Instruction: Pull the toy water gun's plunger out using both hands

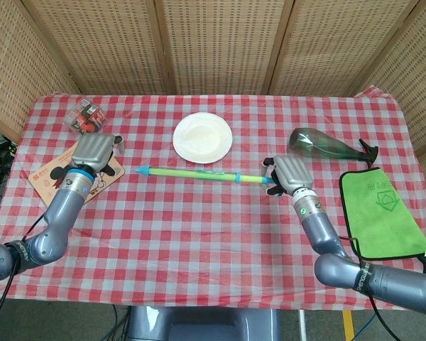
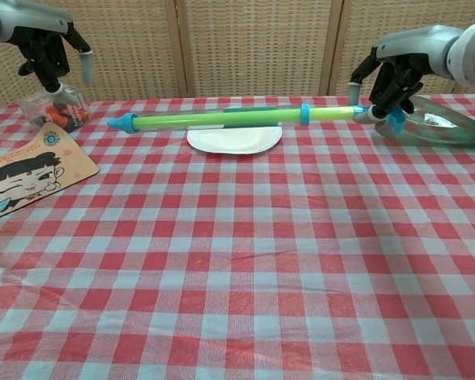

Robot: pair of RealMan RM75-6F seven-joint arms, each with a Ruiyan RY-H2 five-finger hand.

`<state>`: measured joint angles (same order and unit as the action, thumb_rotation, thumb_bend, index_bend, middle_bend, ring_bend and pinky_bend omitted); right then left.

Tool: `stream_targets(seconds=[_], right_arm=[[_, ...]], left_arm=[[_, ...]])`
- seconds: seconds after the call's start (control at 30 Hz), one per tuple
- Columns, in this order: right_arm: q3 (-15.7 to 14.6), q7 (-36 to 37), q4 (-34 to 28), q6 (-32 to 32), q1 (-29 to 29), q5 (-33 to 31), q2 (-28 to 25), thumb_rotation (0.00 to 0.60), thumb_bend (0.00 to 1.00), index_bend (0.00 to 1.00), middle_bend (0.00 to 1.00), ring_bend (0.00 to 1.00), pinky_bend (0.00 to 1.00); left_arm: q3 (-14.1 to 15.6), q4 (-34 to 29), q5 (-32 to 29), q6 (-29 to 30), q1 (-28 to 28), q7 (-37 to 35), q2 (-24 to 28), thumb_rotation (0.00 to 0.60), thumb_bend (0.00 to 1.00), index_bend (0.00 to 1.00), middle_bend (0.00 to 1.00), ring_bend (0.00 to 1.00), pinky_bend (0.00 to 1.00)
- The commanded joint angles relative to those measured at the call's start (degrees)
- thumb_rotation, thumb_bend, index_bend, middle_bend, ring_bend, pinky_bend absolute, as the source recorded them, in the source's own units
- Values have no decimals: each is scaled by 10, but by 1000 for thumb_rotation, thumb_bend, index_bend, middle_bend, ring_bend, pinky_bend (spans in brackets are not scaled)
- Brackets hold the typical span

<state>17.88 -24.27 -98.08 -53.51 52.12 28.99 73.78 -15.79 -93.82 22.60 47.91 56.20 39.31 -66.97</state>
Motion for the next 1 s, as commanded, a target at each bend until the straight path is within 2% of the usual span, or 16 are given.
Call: stream_targets(seconds=[0.03, 0.27, 0.6, 1.0], right_arm=[[-2, 4, 0, 1, 2, 0, 2, 600, 584, 837, 1000, 1000, 730], [-6, 13, -2, -1, 7, 6, 7, 600, 583, 838, 1000, 1000, 730], [-11, 21, -17, -6, 8, 20, -1, 600, 583, 838, 1000, 1000, 729], [-17, 30, -21, -4, 11, 19, -4, 600, 582, 838, 1000, 1000, 730]], left_arm=[[11, -1, -11, -3, 13, 2, 1, 600, 242, 448, 876, 796, 697], [29, 4, -13, -4, 37, -2, -12, 600, 241, 448, 876, 796, 696], [41, 12, -12, -6, 61, -11, -29, 600, 242, 444, 876, 796, 696], [53, -35, -8, 9, 79, -23, -16, 600, 242, 442, 876, 796, 696]])
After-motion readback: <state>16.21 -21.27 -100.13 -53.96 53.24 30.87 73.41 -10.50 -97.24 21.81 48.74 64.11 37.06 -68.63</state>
